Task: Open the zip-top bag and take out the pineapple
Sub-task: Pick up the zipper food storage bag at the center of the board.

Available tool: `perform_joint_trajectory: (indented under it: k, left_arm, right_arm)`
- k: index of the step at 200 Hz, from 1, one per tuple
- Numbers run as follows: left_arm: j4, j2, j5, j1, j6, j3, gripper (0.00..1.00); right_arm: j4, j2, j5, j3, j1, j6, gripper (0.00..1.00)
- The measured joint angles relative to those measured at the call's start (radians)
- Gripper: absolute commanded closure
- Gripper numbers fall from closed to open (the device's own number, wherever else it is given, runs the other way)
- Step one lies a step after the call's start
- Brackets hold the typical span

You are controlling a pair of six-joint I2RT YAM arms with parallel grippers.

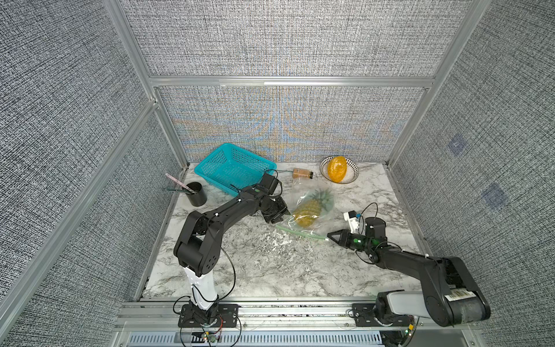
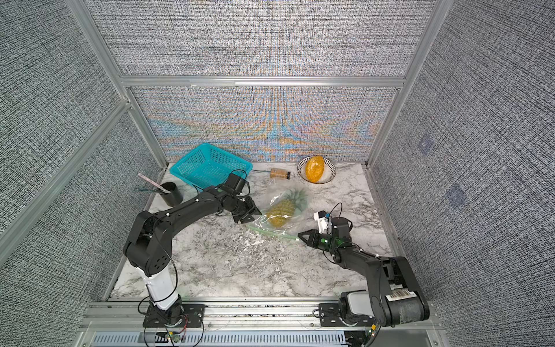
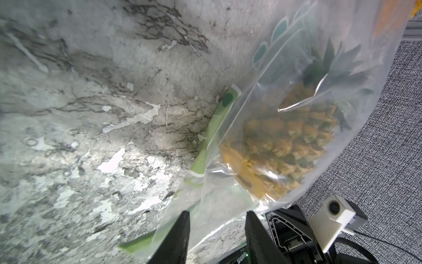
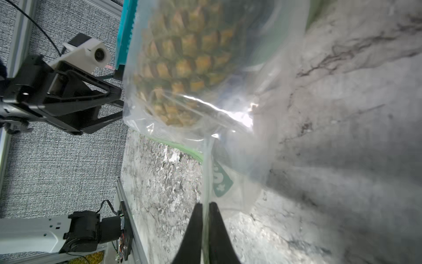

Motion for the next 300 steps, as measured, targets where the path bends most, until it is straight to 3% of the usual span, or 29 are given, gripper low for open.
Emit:
perform_joint_trajectory:
  k: [59,105,119,154,169,226,300]
  left_arm:
    - [-0.248,0.035,-0.137,-0.051,0.176,0.301,0.52]
    - [-0.407,0.027,-0.315,-0.135,0.351,0.391,0.32]
    - [-0.436,0.042,-0.358,-0.171,0.386,0.41,0.32]
    - [-0.454,0.092,-0.374,-0.246,0.426,0.423,0.32]
    - [-0.453,0.092,-0.375,-0.247,0.424,0.416,0.32]
    - [-0.453,0.084,-0.397,-0.248,0.421,0.411,0.32]
    - [-0.465,0.099,-0.397,-0.248,0.422,0.46,0.34]
  right_arm:
    - [-0.065,-0.075,-0.011,0.027,0.018,0.021,1.0]
    - [-0.094,-0.053,-0.019,0.038,0.019,0.026,1.0]
    - [-0.09,-0.028,-0.026,0.043,0.019,0.043,0.99]
    - [-0.121,0.014,-0.023,0.08,0.021,0.036,0.5]
    - [-0.158,0.016,-0.002,0.098,0.02,-0.001,0.39]
    - [-0.281,-0.017,0.095,0.084,0.014,-0.085,0.24]
    - [-0.315,-0.058,0.154,0.046,-0.02,-0.14,0.16]
